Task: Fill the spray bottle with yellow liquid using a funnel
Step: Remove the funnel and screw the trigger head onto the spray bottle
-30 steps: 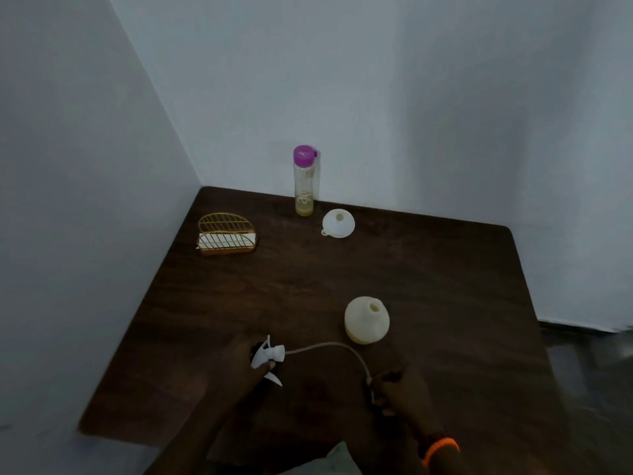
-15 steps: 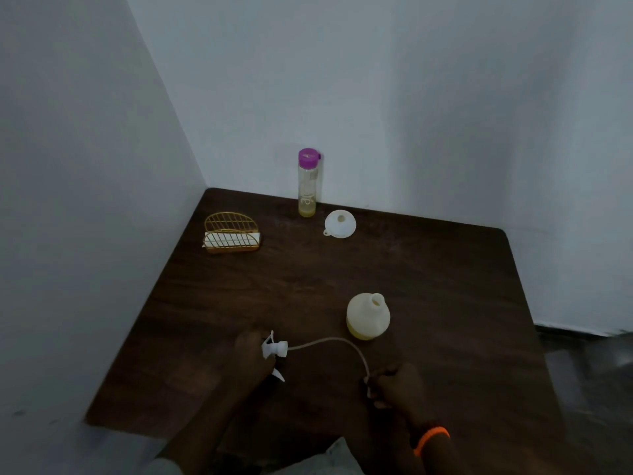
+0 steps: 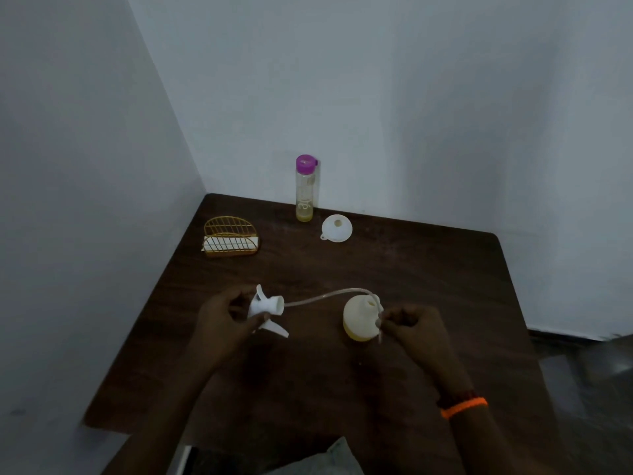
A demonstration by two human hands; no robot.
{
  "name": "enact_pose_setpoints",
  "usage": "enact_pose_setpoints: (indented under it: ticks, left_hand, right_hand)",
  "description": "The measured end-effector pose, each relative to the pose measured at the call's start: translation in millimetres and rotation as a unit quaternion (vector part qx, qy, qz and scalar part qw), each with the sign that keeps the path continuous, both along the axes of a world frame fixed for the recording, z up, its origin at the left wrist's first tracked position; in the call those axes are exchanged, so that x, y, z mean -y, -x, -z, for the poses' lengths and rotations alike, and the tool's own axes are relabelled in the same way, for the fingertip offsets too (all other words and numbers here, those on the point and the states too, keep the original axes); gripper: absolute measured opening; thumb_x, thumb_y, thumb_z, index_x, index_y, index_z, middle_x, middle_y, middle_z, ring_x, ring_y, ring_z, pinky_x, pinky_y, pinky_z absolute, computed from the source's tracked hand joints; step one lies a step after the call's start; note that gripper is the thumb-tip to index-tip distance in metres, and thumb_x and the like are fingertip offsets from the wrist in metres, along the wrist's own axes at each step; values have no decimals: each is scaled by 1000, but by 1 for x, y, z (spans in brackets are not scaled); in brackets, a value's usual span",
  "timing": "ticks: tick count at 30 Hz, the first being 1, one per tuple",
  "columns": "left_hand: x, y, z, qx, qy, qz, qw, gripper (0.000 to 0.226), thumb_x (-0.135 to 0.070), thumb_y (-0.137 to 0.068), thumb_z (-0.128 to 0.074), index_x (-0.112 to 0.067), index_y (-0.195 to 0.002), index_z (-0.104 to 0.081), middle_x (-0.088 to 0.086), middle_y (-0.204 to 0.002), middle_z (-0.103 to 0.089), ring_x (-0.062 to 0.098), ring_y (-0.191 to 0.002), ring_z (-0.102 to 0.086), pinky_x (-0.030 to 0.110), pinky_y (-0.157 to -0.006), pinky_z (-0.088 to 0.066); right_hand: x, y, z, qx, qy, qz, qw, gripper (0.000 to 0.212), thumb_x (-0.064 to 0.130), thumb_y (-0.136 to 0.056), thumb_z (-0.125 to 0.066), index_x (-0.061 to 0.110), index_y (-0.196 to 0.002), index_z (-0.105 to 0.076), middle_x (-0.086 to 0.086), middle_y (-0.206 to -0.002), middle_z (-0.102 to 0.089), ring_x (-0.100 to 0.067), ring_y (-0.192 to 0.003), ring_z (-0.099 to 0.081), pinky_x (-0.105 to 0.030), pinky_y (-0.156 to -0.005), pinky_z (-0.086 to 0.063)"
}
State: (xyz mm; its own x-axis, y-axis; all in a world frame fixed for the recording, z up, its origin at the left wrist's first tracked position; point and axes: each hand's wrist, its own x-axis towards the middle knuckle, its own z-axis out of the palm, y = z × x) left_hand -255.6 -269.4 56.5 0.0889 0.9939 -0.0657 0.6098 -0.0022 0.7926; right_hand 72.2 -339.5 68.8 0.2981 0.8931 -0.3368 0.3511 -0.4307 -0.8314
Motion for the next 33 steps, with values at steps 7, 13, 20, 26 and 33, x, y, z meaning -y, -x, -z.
enact_pose_setpoints:
  ticks: [7, 13, 20, 26, 33]
  left_hand:
    - [-1, 9, -43, 34, -119, 63, 990, 37, -13, -72, -85, -19, -105, -69, -13, -104, -70, 1, -100, -65, 14, -83, -51]
    - [4, 9, -49, 20, -142, 116, 983, 31, -11, -73, -85, -18, -99, -71, -13, -101, -69, 3, -97, -66, 12, -80, -53]
    - [5, 7, -47, 0, -114, 177, 978, 31, -43, -74, -73, -23, -98, -73, -15, -100, -69, 5, -96, -67, 19, -78, -56]
    - [2, -2, -50, -6, -122, 200, 972, 37, -50, -75, -69, -24, -101, -74, -18, -98, -67, 0, -93, -65, 11, -76, -51]
    - [-3, -32, -61, -3, -140, 241, 960, 32, -44, -80, -71, -19, -100, -75, -14, -95, -69, 3, -91, -66, 16, -74, -52]
  right_hand:
    - [-37, -2, -13, 50, -111, -16, 992, 9, 15, -79, -82, 19, -86, -78, 5, -77, -77, -7, -75, -73, -25, -71, -57]
    - [-51, -6, 5, 66, -112, -14, 991, 12, 16, -79, -81, 18, -90, -78, 5, -81, -77, -3, -78, -72, -23, -72, -57]
    - [-44, -13, 25, 56, -97, -25, 993, 10, 18, -80, -81, 18, -90, -79, 5, -86, -77, -5, -80, -72, -22, -72, -57]
    - [-41, -19, 34, 48, -78, -37, 995, 16, 20, -81, -80, 18, -97, -77, 6, -91, -76, -2, -82, -71, -18, -70, -56]
    - [-38, -25, 41, 42, -45, -97, 993, 34, 33, -77, -82, 33, -109, -71, 13, -109, -71, -6, -98, -67, -33, -86, -58]
